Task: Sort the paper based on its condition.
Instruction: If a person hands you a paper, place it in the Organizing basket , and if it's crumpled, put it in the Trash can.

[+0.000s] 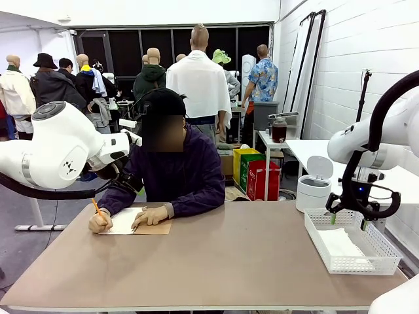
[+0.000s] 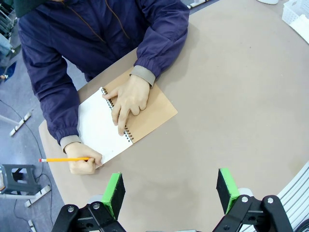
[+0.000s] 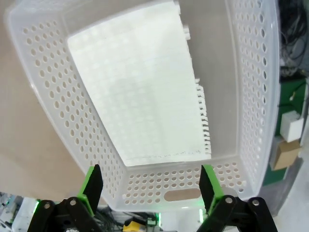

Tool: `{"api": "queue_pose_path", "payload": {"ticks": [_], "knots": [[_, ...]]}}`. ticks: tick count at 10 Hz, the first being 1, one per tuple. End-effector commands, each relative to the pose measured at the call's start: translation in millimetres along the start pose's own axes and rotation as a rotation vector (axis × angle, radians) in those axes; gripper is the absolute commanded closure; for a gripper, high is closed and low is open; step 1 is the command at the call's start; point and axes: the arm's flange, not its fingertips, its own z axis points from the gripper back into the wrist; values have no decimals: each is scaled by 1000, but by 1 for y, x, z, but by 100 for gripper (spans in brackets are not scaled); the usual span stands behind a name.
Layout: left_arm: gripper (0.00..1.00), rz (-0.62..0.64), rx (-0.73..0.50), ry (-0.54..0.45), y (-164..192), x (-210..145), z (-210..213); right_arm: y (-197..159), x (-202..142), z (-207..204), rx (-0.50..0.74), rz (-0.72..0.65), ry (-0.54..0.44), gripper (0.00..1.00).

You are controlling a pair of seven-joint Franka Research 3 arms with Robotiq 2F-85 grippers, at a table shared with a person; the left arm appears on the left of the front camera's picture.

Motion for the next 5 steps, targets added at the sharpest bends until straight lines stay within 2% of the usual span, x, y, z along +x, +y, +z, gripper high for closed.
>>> {"api": "queue_pose_path", "payload": {"ticks": [1, 3, 5], "knots": [[0, 1, 0, 1, 1, -1, 0, 11, -14, 31, 19, 93, -124, 0], [0, 1, 0, 1, 1, -1, 0, 30, -31, 60, -1, 239, -246, 0], [0, 1, 0, 1, 1, -1, 0, 52, -50, 75, 78, 433, -353, 0]]}}
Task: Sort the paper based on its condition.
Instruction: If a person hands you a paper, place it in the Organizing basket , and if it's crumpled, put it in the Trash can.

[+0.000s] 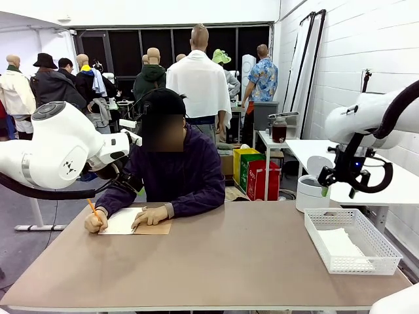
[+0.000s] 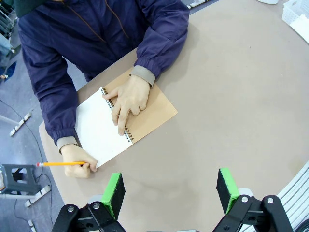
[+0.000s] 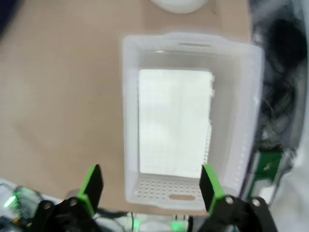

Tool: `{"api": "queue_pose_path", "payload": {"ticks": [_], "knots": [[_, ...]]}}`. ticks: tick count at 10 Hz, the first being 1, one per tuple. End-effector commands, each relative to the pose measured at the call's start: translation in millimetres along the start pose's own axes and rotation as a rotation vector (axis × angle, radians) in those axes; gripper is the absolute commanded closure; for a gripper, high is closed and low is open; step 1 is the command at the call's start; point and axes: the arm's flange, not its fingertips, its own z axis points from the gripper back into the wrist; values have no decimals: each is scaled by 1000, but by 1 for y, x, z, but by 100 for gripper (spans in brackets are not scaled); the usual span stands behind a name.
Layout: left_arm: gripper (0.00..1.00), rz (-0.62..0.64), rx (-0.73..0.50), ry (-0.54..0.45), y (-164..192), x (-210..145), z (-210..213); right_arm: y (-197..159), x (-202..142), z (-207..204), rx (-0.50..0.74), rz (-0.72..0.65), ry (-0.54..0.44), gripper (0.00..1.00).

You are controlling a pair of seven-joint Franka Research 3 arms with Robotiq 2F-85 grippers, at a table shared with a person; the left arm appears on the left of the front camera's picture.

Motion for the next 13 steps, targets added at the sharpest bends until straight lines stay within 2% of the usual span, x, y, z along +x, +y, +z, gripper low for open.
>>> {"api": "queue_pose_path", "payload": {"ticks": [1, 4, 6, 7, 12, 13], "knots": [[0, 1, 0, 1, 1, -1, 0, 17, -18, -5, 123, 182, -130, 0], [0, 1, 0, 1, 1, -1, 0, 52, -29, 5, 179, 413, -238, 0], [0, 1, 0, 1, 1, -1, 0, 59, -33, 9, 172, 419, -256, 0], [0, 1, 0, 1, 1, -1, 0, 65, -24, 13, 138, 398, -224, 0], [0, 1, 0, 1, 1, -1, 0, 66, -27, 13, 144, 412, -229, 0], [0, 1, 0, 1, 1, -1, 0, 79, -33, 21, 144, 499, -299, 0]]}}
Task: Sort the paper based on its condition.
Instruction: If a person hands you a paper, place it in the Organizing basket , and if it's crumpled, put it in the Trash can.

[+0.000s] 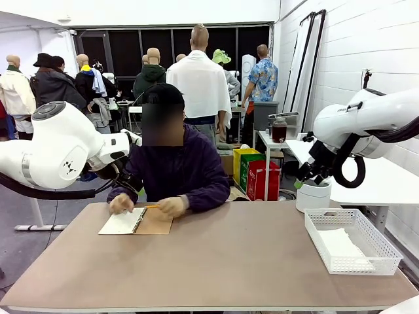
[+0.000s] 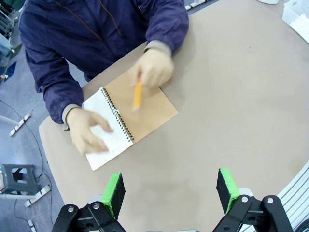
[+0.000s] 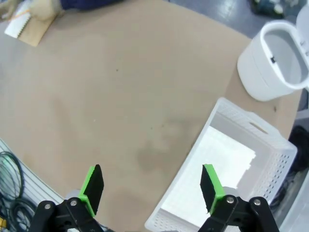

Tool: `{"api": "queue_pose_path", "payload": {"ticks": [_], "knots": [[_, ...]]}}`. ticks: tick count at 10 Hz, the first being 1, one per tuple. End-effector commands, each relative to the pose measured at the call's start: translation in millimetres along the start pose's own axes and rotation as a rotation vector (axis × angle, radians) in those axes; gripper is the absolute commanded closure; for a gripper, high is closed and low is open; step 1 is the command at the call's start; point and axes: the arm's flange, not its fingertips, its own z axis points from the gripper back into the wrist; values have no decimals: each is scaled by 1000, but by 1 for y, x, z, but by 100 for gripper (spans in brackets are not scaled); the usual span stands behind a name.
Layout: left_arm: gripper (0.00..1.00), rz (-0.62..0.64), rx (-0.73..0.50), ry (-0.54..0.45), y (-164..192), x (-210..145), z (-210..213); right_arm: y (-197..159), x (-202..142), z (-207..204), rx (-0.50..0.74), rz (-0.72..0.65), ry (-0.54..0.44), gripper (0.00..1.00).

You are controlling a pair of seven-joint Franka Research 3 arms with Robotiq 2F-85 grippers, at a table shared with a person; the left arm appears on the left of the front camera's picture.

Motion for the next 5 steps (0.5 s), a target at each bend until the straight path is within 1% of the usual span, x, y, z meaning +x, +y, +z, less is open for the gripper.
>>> {"api": "queue_pose_path", "payload": {"ticks": [1, 2, 5], "knots": [[0, 1, 0, 1, 1, -1, 0, 26, 1, 7, -18, 148, -115, 0], [0, 1, 0, 1, 1, -1, 0, 40, 2, 11, -47, 208, -168, 0], [0, 1, 0, 1, 1, -1, 0, 68, -5, 22, -60, 344, -241, 0]]}}
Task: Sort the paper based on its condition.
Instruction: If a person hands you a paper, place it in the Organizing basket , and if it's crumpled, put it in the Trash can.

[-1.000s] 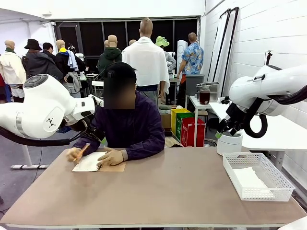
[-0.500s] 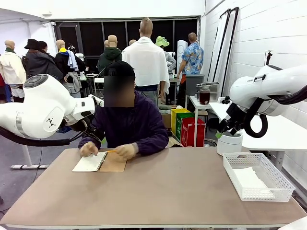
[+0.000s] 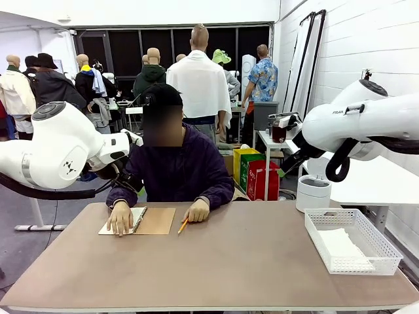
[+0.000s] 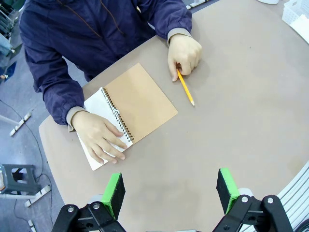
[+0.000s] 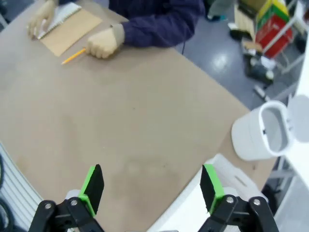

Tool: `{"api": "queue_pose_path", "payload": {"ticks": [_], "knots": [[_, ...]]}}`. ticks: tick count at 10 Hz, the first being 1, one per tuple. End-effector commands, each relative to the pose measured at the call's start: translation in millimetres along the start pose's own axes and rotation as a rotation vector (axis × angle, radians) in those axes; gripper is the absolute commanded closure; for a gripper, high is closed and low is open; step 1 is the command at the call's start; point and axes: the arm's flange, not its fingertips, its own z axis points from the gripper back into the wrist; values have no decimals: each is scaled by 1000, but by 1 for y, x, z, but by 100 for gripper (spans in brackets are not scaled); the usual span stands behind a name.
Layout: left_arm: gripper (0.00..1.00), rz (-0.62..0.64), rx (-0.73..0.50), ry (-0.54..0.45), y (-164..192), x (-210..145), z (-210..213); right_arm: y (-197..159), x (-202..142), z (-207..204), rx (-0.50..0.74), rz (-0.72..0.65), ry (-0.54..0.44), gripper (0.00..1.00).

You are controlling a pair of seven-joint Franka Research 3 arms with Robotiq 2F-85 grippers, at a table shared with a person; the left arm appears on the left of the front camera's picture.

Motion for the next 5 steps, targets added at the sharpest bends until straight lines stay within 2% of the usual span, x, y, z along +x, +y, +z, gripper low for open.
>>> {"api": "queue_pose_path", "payload": {"ticks": [1, 5], "knots": [[0, 1, 0, 1, 1, -1, 0, 10, -16, -2, 27, 82, -44, 0], [0, 1, 0, 1, 1, -1, 0, 34, -11, -14, 101, 171, -24, 0]]}}
